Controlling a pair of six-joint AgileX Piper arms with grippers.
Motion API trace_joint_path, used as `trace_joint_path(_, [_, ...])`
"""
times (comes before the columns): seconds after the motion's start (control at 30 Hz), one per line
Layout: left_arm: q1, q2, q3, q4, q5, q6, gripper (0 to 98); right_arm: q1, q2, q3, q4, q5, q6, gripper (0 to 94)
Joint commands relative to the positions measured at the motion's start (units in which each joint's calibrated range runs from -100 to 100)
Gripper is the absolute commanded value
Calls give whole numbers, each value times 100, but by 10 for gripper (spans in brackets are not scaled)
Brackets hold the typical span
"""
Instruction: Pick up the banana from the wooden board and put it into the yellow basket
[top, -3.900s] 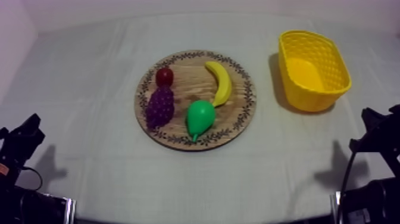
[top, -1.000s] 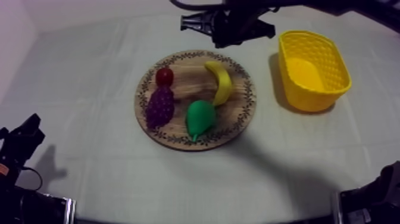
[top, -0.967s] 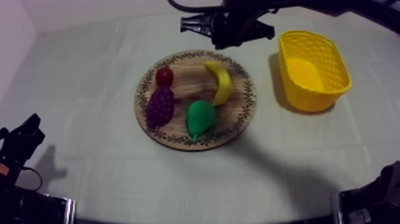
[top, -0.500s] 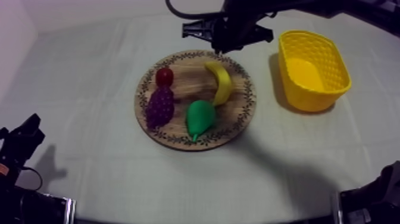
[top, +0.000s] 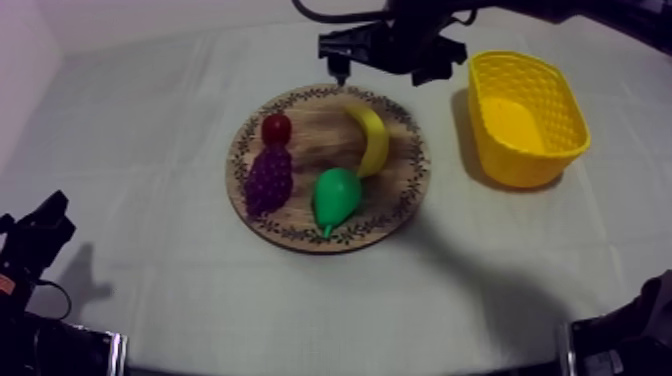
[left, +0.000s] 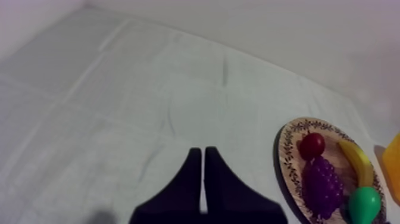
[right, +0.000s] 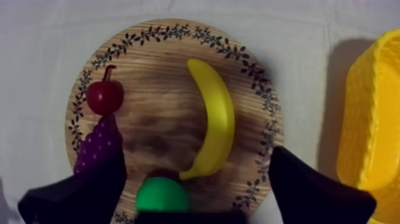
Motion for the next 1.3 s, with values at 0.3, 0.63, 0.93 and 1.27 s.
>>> trace_joint_path(0.3, [-1,-3,3,-1,-2,1,1,49,490,-134,-28,-30,25,758])
trace_joint_path(0.63, [-1,-3,3,-1,-2,1,1,93,1393,-470,-27,-42,4,752])
trace_joint_path(0.93, [-1,-3,3,-1,-2,1,1,185,2054,-855,-12,-43,9,747])
trace_joint_path(1.27, [-1,-3,3,-1,-2,1,1,216,2458,-993,42,-84,0,728])
